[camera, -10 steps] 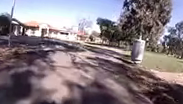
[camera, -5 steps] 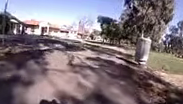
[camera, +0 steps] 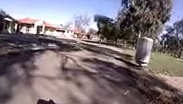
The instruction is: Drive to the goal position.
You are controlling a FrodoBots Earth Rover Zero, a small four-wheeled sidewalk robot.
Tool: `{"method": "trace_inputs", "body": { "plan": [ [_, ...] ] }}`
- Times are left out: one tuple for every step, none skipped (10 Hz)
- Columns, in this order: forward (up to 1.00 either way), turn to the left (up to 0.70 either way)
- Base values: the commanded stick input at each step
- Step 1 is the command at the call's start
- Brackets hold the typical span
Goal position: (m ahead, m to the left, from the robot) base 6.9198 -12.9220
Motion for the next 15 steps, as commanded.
{"method": "trace_inputs", "body": {
  "plan": [
    [0.0,0.0],
    [0.0,0.0],
    [0.0,0.0],
    [0.0,0.0],
    [0.0,0.0],
    [0.55,0.0],
    [0.61,0.0],
    [0.67,0.0],
    [0.7,0.0],
    [0.7,0.0],
    [0.7,0.0],
    [0.7,0.0],
    [0.7,0.0],
    [0.7,0.0],
    [0.53,0.0]
  ]
}}
